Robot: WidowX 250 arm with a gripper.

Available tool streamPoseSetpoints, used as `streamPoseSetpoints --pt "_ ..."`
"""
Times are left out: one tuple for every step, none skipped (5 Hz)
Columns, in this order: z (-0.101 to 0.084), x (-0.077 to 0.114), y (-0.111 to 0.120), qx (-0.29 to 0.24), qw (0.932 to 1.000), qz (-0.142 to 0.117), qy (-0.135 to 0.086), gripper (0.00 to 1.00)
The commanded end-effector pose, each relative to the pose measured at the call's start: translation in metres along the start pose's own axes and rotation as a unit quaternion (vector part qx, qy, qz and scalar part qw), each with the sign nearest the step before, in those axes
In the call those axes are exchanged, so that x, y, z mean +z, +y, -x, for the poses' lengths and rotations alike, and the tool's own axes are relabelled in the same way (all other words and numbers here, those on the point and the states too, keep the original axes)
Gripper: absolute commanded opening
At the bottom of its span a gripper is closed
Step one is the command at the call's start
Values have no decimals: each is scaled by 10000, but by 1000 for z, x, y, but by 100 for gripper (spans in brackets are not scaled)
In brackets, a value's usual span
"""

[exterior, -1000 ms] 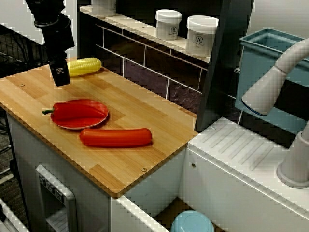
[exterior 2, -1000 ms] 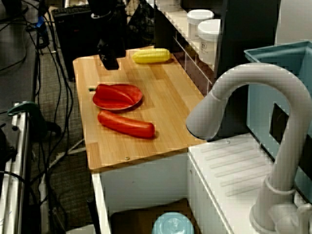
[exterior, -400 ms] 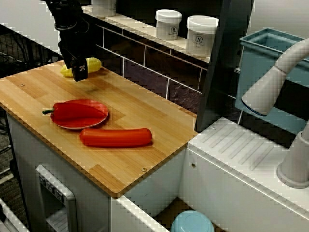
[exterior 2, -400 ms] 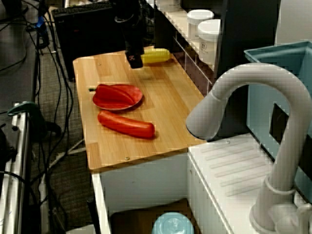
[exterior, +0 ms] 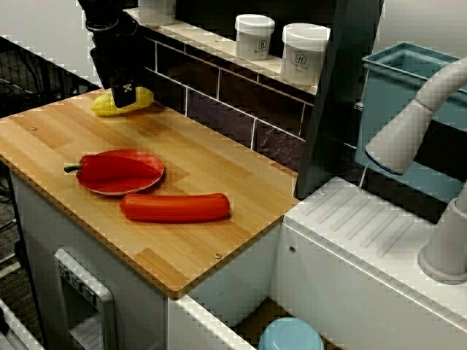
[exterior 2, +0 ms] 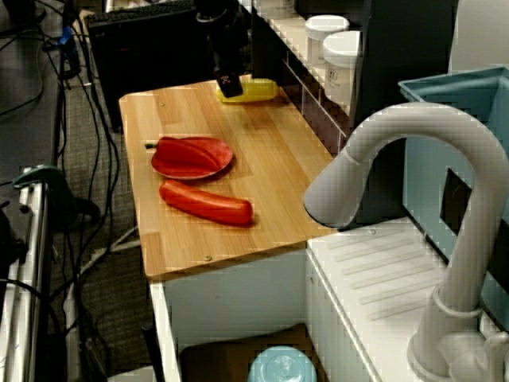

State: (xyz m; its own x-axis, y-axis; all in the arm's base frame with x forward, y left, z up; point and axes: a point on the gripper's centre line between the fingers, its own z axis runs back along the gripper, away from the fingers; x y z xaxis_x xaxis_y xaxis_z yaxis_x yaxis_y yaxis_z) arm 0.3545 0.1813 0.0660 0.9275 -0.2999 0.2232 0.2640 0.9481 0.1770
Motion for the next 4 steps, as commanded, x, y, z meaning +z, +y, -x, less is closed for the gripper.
streamPoseSetpoints --pt "4 21 30 27 9992 -332 -233 100" --pt "4 16 30 21 9989 -417 -224 100" --pt "3 9 30 97 9986 -468 -208 100" --pt "1 0 29 123 9983 -540 -194 100"
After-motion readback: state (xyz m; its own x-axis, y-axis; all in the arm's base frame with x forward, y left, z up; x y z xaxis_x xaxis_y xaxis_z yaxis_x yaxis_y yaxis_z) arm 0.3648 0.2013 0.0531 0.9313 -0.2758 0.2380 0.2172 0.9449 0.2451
